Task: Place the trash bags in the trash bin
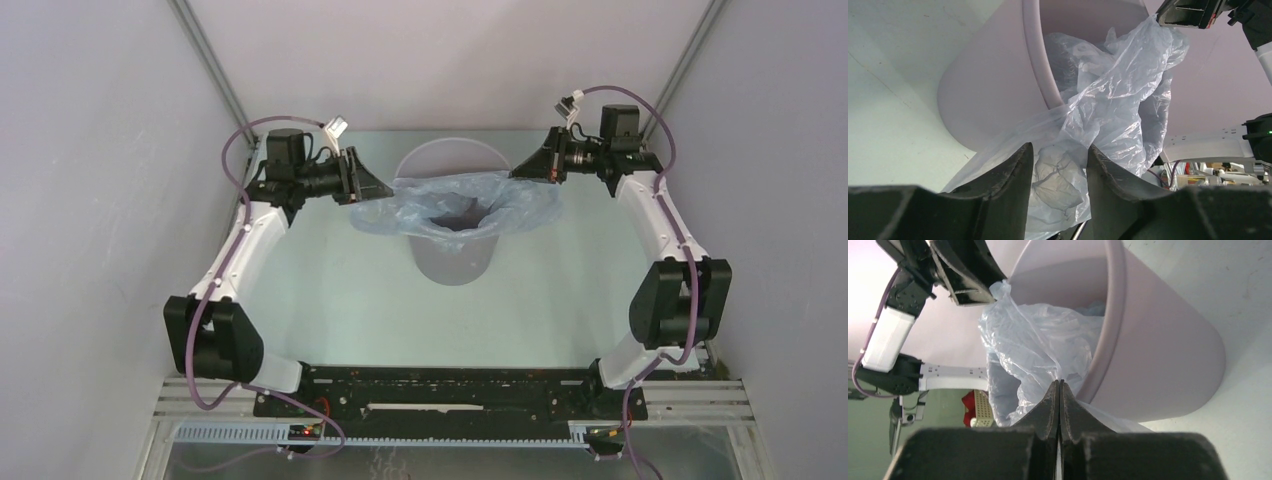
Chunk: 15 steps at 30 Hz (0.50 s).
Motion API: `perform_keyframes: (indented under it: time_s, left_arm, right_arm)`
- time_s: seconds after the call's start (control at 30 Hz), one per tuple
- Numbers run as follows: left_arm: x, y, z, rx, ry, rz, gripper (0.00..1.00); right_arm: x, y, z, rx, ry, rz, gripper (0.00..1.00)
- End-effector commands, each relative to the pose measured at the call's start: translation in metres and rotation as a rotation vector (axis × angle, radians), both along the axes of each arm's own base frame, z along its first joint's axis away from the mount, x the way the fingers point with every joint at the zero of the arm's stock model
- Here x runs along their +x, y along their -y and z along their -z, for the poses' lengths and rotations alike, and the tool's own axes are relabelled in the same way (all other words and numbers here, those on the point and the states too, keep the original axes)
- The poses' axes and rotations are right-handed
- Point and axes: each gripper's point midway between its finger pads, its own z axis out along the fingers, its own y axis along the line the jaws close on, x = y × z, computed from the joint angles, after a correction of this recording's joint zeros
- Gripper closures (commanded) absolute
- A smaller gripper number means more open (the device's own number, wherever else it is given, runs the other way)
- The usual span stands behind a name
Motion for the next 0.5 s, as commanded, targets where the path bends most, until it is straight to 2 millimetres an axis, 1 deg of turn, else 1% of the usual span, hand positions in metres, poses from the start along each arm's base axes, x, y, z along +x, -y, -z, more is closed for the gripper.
perform_keyframes:
  time_s: [0.0,0.1,0.17,0.27,0.4,0.43,0.47]
  left_arm:
    - [0.014,-0.005,-0.007,0.021,0.059,-0.041,0.51]
    - [0.019,-0.01,-0.01,-0.005,0.057,-0.067,0.5]
    - [0.022,-0.013,-0.016,-0.03,0.07,-0.084,0.53]
    - [0.024,-0.017,-0.017,-0.036,0.073,-0.096,0.65]
    - [0.025,-0.014,-0.018,-0.055,0.063,-0.08,0.85]
    - [0.026,-0.014,-0.017,-0.06,0.059,-0.081,0.88]
    - [0.028,-0.014,-0.017,-0.065,0.057,-0.087,0.89]
  right_arm:
    - [0.024,-0.003,-0.019,0.001,0.053,0.074,1.0]
    - [0.032,-0.005,-0.022,0.01,0.061,0.102,1.0]
    - [0.036,-0.005,-0.026,0.02,0.073,0.117,1.0]
    - [0.041,-0.008,-0.031,0.035,0.095,0.129,1.0]
    - [0.048,-0.009,-0.033,0.047,0.104,0.139,1.0]
    - [0.05,-0.008,-0.032,0.045,0.103,0.15,1.0]
    - [0.053,-0.008,-0.031,0.041,0.101,0.162,1.0]
